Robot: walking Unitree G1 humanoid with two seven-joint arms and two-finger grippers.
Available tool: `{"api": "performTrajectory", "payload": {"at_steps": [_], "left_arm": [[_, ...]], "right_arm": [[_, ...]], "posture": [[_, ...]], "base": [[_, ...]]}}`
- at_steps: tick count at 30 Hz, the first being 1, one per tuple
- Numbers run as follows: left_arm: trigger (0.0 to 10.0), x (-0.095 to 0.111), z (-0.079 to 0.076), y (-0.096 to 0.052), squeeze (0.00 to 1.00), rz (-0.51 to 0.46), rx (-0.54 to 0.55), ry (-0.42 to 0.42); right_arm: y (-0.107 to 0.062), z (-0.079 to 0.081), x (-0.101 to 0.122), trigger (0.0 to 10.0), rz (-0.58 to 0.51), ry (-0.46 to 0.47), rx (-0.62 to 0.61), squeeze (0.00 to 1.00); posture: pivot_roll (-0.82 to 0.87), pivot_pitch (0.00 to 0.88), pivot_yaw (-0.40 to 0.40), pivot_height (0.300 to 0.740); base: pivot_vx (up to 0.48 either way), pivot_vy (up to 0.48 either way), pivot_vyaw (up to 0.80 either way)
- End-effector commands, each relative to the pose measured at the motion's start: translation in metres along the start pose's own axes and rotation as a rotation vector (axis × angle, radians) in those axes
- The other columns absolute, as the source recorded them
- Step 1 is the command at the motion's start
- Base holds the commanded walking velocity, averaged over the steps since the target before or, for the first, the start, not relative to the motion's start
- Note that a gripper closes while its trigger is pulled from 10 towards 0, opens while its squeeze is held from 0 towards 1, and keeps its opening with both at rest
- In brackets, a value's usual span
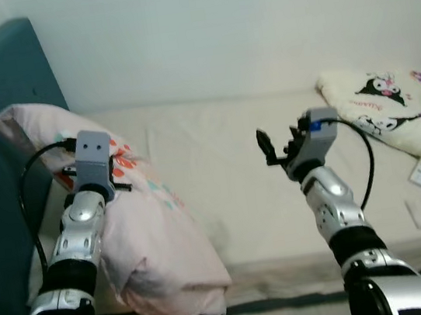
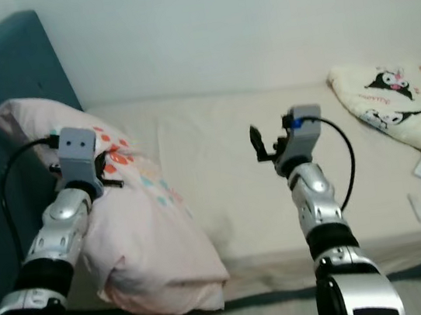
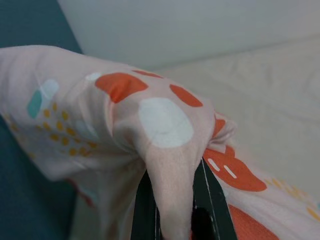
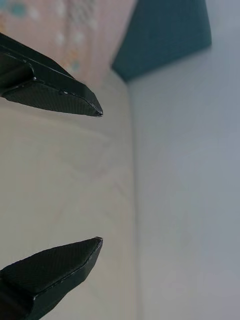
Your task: Clean up the room
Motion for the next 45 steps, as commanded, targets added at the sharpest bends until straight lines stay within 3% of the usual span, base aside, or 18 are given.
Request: {"api": "performTrajectory", "payload": {"at_steps": [1,7,14,24,27,33,37,45], "left_arm": [[10.0,0.025,0.005,0.004,0.0,-0.112,0.024,0.008],[10.0,0.023,0.008,0.004,0.0,-0.107,0.03,0.028],[10.0,0.019,0.007,0.002,0.0,-0.104,0.027,0.039],[10.0,0.018,-0.006,-0.002,0.0,-0.13,-0.026,0.008],[10.0,0.025,-0.017,-0.005,0.0,-0.181,-0.104,0.009],[10.0,0.028,-0.023,-0.006,0.0,-0.2,-0.134,0.005],[10.0,0.028,-0.037,-0.011,0.0,-0.213,-0.177,0.021],[10.0,0.027,-0.042,-0.011,0.0,-0.201,-0.169,0.023]], "right_arm": [[-0.002,-0.004,-0.002,10.0,0.007,0.01,-0.011,0.0],[-0.002,-0.003,-0.002,10.0,0.006,0.016,-0.011,0.0],[-0.002,-0.001,-0.002,10.0,0.001,0.024,-0.006,0.0],[-0.002,-0.002,-0.002,10.0,0.001,0.023,-0.008,0.0],[-0.002,-0.002,-0.002,10.0,0.007,0.016,-0.011,0.0],[-0.001,-0.003,-0.003,10.0,0.012,0.011,-0.018,0.0],[-0.002,-0.008,-0.004,10.0,0.02,0.008,-0.05,0.0],[-0.003,-0.011,-0.005,10.0,0.024,0.021,-0.062,0.0]], "posture": [[-0.11,0.0,-0.029,0.74],[-0.11,0.0,-0.029,0.74],[-0.1,0.0,-0.031,0.74],[-0.1,0.0,-0.035,0.74],[-0.1,0.0,-0.033,0.74],[-0.1,0.0,-0.033,0.74],[-0.1,0.0,-0.032,0.74],[-0.1,0.0,-0.032,0.74]], "base": [[0.0,0.42,0.0],[0.0,0.409,0.0],[0.0,0.0,0.0],[0.0,0.0,0.0],[0.0,0.0,0.0],[0.0,0.0,0.0],[0.192,0.0,0.0],[0.261,0.0,-0.49]]}}
Point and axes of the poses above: a point about 5 cm out from each wrist's last joint towards the gripper, its own y axis pointing out of the wrist towards the gripper, its own x axis along the axis of the wrist's last joint, z = x × y, the point moved 3 cm from there along y, pointing out of the wrist towards the gripper, and after that the axes turned 6 degrees about y, right-handed, at the moved point
